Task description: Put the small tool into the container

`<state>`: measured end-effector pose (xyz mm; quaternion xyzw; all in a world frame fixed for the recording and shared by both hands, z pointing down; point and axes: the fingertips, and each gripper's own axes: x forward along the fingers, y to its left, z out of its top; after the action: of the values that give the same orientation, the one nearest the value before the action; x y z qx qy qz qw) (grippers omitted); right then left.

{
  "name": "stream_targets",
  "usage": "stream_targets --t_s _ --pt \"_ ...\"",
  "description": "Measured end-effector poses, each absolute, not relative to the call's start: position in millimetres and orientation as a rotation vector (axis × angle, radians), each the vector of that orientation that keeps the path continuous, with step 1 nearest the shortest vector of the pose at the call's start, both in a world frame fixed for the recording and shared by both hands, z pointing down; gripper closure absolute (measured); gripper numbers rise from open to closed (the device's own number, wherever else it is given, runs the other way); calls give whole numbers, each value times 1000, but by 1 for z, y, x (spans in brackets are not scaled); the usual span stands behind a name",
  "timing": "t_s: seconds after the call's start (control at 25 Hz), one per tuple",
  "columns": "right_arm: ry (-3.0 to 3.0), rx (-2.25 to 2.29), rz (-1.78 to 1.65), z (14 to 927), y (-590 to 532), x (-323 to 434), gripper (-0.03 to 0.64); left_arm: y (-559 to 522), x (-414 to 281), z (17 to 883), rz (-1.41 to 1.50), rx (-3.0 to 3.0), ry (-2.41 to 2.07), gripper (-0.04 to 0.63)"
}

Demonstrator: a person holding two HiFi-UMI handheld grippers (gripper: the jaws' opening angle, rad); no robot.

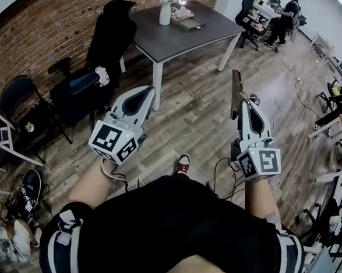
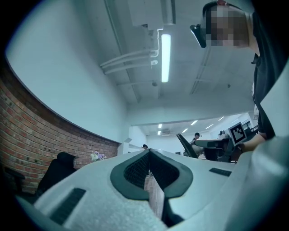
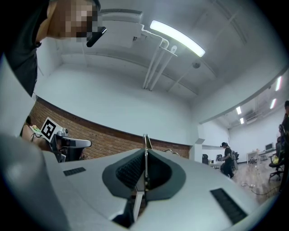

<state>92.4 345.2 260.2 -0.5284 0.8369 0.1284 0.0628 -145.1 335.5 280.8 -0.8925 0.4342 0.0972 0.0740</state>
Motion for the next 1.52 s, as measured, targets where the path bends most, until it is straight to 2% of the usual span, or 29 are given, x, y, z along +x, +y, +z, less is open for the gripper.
stream_targets --t_s 1.04,1.52 --pt "2547 -1626 278 284 283 99 612 275 -137 302 285 -2742 1316 586" --pt "2579 -1547 264 284 216 103 612 218 -130 298 262 -2700 1361 586"
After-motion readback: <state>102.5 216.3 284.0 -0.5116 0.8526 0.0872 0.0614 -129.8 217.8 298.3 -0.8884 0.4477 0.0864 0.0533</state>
